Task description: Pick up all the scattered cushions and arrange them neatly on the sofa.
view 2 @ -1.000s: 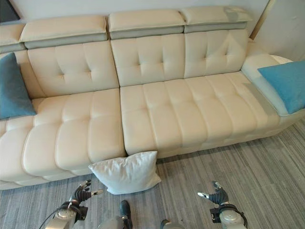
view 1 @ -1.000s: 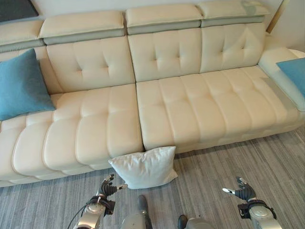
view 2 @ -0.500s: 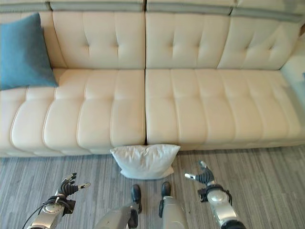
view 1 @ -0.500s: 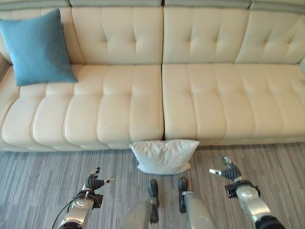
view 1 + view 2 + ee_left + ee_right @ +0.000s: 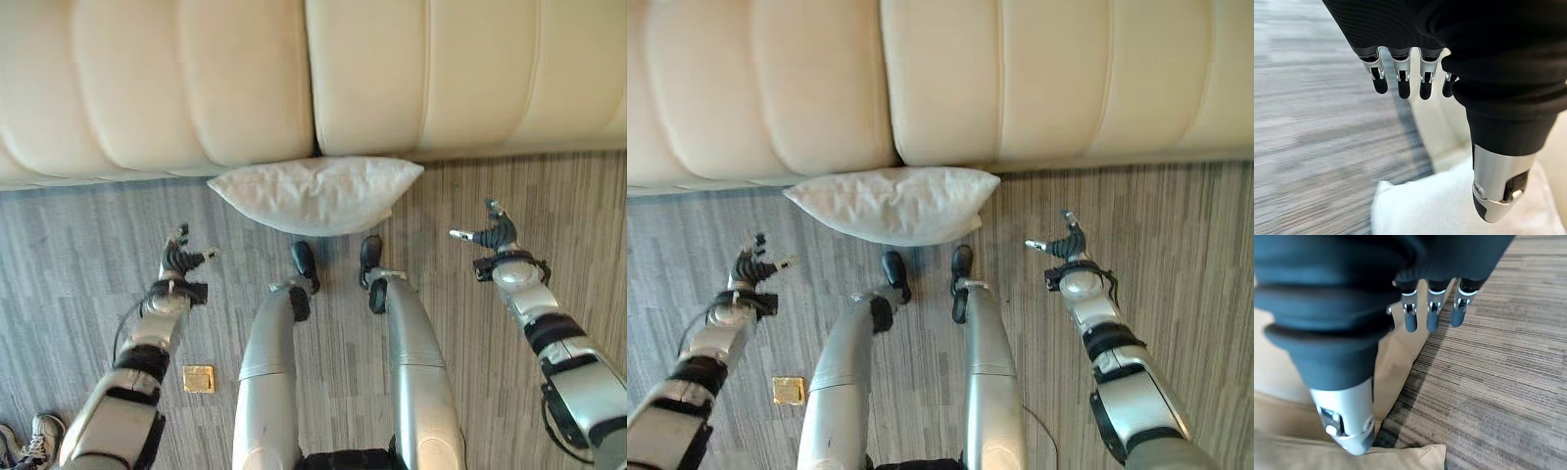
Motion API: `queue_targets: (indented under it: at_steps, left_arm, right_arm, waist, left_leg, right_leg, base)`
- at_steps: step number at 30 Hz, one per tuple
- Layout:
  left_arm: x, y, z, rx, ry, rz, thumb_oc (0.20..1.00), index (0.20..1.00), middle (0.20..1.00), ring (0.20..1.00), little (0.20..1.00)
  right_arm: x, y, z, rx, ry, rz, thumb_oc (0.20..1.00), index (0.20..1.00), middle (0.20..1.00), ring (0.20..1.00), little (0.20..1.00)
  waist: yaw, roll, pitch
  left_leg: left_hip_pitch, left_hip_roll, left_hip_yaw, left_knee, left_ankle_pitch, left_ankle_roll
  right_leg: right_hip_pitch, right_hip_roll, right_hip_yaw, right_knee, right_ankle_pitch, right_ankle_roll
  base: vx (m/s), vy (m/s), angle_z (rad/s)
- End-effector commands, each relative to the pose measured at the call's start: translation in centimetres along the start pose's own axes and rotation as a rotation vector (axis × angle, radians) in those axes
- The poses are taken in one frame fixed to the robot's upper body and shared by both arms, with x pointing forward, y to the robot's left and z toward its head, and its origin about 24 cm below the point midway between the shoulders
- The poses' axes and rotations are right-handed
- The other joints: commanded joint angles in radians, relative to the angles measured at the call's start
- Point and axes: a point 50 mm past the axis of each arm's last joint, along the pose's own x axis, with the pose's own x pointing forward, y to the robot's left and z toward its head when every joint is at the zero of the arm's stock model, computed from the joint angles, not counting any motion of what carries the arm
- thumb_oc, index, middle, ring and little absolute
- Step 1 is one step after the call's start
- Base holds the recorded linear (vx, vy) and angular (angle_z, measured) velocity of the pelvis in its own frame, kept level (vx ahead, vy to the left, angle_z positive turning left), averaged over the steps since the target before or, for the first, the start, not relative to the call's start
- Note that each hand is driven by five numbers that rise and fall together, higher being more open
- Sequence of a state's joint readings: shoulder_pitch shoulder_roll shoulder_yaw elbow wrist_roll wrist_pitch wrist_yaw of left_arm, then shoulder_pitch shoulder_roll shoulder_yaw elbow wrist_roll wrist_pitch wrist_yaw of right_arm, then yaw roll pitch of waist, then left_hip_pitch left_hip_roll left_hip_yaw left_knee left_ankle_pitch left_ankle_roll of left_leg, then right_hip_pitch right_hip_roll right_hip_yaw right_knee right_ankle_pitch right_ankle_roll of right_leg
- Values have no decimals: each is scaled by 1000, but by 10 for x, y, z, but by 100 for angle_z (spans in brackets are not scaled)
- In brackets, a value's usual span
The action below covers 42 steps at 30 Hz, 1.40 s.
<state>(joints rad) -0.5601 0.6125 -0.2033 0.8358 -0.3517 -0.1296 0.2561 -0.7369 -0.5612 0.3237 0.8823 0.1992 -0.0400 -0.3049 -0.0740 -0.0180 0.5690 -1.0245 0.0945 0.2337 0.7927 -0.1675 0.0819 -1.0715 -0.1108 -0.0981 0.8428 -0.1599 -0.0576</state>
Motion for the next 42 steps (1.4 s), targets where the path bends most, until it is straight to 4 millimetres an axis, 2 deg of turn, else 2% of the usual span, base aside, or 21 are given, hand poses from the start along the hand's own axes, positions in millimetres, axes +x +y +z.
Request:
queue_targets:
  at_steps: [1, 3, 4, 5, 7, 10, 12, 13, 14, 15, 16, 18, 23, 27, 28, 32, 36, 37, 40, 41, 42]
  left_arm:
    - [3, 11, 7, -14, -37, 58, 1000, 1000, 1000, 1000, 1000]
    - [14, 11, 42, 14, -138, 51, 1000, 1000, 1000, 1000, 1000]
    - [14, 11, 42, 13, -139, 52, 1000, 1000, 1000, 1000, 1000]
    - [20, 5, 62, 48, -190, 31, 1000, 1000, 1000, 1000, 1000]
    - [24, -7, 85, 83, -247, 4, 1000, 1000, 1000, 1000, 1000]
    - [27, -22, 99, 108, -272, -25, 1000, 1000, 1000, 1000, 1000]
    - [28, -47, 115, 110, -296, -63, 1000, 1000, 1000, 1000, 1000]
    - [28, -47, 115, 110, -297, -62, 1000, 1000, 1000, 1000, 1000]
    - [25, -63, 125, 100, -328, -91, 1000, 1000, 1000, 1000, 1000]
    - [23, -70, 133, 78, -354, -102, 868, 868, 868, 868, 868]
    - [20, -75, 143, 39, -392, -110, 200, 200, 200, 200, 200]
    - [12, -81, 159, -42, -466, -124, 200, 200, 200, 200, 200]
    - [-2, -86, 179, -157, -569, -138, 200, 200, 200, 200, 200]
    - [-16, -94, 176, -216, -598, -160, 200, 200, 200, 200, 200]
    - [-20, -96, 162, -243, -572, -173, 200, 200, 200, 200, 200]
    - [-40, -103, 143, -310, -568, -227, 200, 200, 200, 200, 200]
    - [-64, -107, 110, -305, -540, -307, 200, 200, 200, 200, 200]
    - [-70, -108, 101, -295, -528, -330, 200, 200, 200, 200, 200]
    - [-84, -107, 87, -317, -506, -368, 200, 200, 200, 200, 200]
    - [-95, -102, 73, -332, -484, -390, 200, 200, 200, 200, 200]
    - [-95, -102, 73, -332, -483, -390, 200, 200, 200, 200, 200]
  right_arm:
    - [3, -11, 7, 20, -30, -58, 1000, 1000, 1000, 1000, 1000]
    - [14, -10, 48, 43, -133, -62, 1000, 1000, 1000, 1000, 1000]
    - [14, -10, 49, 43, -134, -62, 1000, 1000, 1000, 1000, 1000]
    - [17, -1, 80, 42, -223, -37, 1000, 1000, 1000, 1000, 1000]
    - [16, 16, 109, 50, -300, 2, 1000, 1000, 1000, 1000, 1000]
    - [11, 41, 137, 61, -369, 66, 1000, 1000, 1000, 1000, 1000]
    - [-9, 85, 178, 74, -482, 189, 1000, 1000, 1000, 1000, 1000]
    - [-9, 85, 178, 74, -482, 189, 1000, 1000, 1000, 1000, 1000]
    - [-25, 108, 200, 142, -546, 260, 200, 200, 200, 200, 200]
    - [-33, 115, 209, 195, -571, 289, 200, 200, 200, 200, 200]
    - [-39, 117, 218, 274, -592, 308, 200, 200, 200, 200, 200]
    - [-46, 117, 224, 377, -612, 324, 200, 200, 200, 200, 200]
    - [-54, 117, 216, 472, -622, 350, 200, 200, 200, 200, 200]
    - [-56, 116, 197, 488, -604, 359, 200, 200, 200, 200, 200]
    - [-58, 113, 185, 496, -594, 356, 200, 200, 200, 200, 200]
    - [-68, 104, 154, 532, -582, 365, 200, 200, 200, 200, 200]
    - [-91, 97, 116, 575, -566, 400, 200, 200, 200, 200, 200]
    - [-97, 94, 107, 577, -564, 410, 200, 200, 200, 200, 200]
    - [-108, 85, 94, 583, -567, 415, 200, 200, 200, 200, 200]
    - [-117, 73, 79, 563, -562, 413, 200, 200, 200, 200, 200]
    - [-118, 73, 78, 562, -561, 414, 200, 200, 200, 200, 200]
  waist:
    - [0, 29, -101]
    - [6, 40, -98]
    - [6, 40, -100]
    - [9, 45, -100]
    - [14, 48, -103]
    - [22, 53, -107]
    - [37, 60, -110]
    - [37, 61, -111]
    - [44, 66, -119]
    - [47, 70, -123]
    - [50, 74, -126]
    - [51, 76, -131]
    - [47, 67, -148]
    - [44, 55, -163]
    - [40, 49, -171]
    - [31, 37, -190]
    - [16, 18, -217]
    - [9, 10, -222]
    - [2, 4, -231]
    - [-4, -1, -254]
    - [-4, -1, -250]
  left_leg:
    - [-74, 53, -31, 57, -88, -88]
    - [-185, 50, -45, 120, -101, -79]
    - [-191, 50, -46, 124, -103, -79]
    - [-249, 50, -53, 162, -115, -70]
    - [-294, 48, -63, 197, -123, -63]
    - [-321, 47, -72, 218, -130, -58]
    - [-345, 42, -81, 239, -132, -55]
    - [-347, 42, -82, 240, -132, -55]
    - [-357, 34, -92, 247, -131, -54]
    - [-358, 30, -92, 242, -128, -56]
    - [-357, 25, -97, 235, -124, -58]
    - [-347, 15, -99, 217, -114, -63]
    - [-309, -3, -98, 148, -86, -78]
    - [-222, -7, -96, 57, -59, -94]
    - [-162, -3, -97, 5, -47, -101]
    - [11, 3, -96, -121, -28, -114]
    - [256, -6, -86, -273, -9, -128]
    - [308, -9, -77, -316, 27, -123]
    - [434, -14, -69, -382, 37, -130]
    - [538, -19, -70, -433, 46, -134]
    - [546, -19, -70, -437, 47, -134]
  right_leg:
    - [-80, -11, 67, -31, -35, 91]
    - [-184, -6, 79, 22, -49, 86]
    - [-190, -5, 79, 25, -50, 86]
    - [-254, -2, 80, 70, -58, 83]
    - [-294, -2, 81, 98, -65, 78]
    - [-321, -1, 79, 120, -70, 76]
    - [-342, -1, 80, 139, -73, 72]
    - [-344, -1, 79, 140, -74, 72]
    - [-352, -3, 76, 151, -76, 68]
    - [-350, -5, 75, 150, -76, 67]
    - [-349, -8, 75, 148, -74, 67]
    - [-337, -12, 72, 138, -74, 65]
    - [-295, -9, 59, 94, -61, 69]
    - [-203, -5, 45, 9, -33, 83]
    - [-141, -9, 38, -45, -20, 90]
    - [22, -24, 18, -158, 5, 108]
    - [259, -26, -6, -315, 39, 130]
    - [314, -30, -19, -368, 74, 126]
    - [442, -28, -30, -438, 88, 136]
    - [553, -22, -39, -499, 94, 142]
    - [560, -22, -39, -502, 95, 143]
  base:
    - [7, -26, -9]
    - [-3, -32, -7]
    - [0, 0, 0]
    - [33, -15, -1]
    - [40, -37, 1]
    - [9, -4, 1]
    - [33, -49, 1]
    - [33, -51, 6]
    - [19, -32, 9]
    - [22, -39, 14]
    - [11, -24, 12]
    - [-2, -24, 11]
    - [-24, -10, 14]
    - [-46, 9, 6]
    - [0, 0, 0]
    - [-6, 8, 0]
    - [58, 8, 0]
    - [61, -2, -4]
    - [137, 2, -4]
    - [154, 3, -8]
    - [235, -3, -5]
